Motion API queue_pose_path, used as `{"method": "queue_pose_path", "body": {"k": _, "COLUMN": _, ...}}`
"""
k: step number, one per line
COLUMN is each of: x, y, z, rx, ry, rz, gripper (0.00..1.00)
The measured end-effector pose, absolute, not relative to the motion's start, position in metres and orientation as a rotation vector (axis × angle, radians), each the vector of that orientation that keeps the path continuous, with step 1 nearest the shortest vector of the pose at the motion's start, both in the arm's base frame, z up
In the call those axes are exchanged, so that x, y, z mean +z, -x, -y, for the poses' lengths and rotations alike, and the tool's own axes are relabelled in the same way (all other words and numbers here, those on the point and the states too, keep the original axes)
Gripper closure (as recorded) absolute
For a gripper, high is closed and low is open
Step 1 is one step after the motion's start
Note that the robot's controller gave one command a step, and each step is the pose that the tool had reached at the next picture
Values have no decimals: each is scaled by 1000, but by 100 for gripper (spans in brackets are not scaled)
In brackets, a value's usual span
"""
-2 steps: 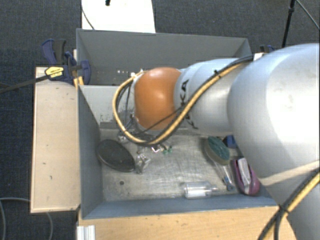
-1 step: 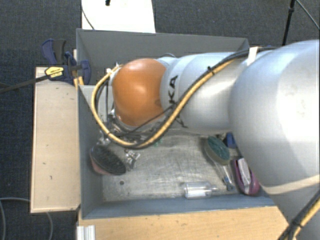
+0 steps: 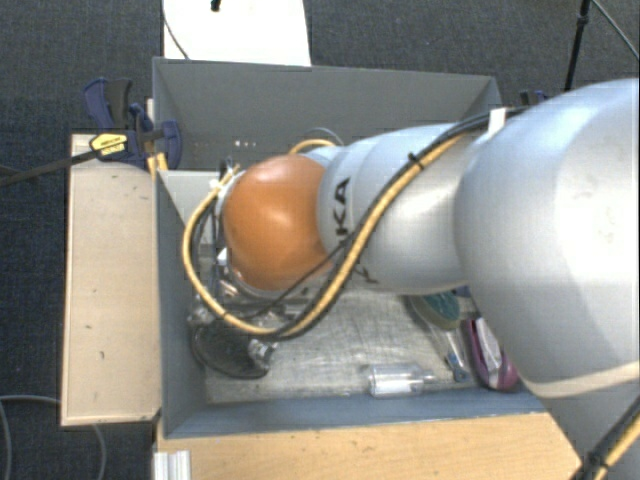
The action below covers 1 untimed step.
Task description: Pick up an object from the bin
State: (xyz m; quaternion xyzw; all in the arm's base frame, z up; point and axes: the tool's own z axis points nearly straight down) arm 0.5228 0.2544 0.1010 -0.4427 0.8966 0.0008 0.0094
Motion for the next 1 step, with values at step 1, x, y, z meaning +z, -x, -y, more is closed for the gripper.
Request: {"method": "queue_pose_path", "body": {"k": 1, "x": 101, "y": -522, "z": -256, "rx": 9, "ry": 1381, "rz": -2801, "gripper": 100}}
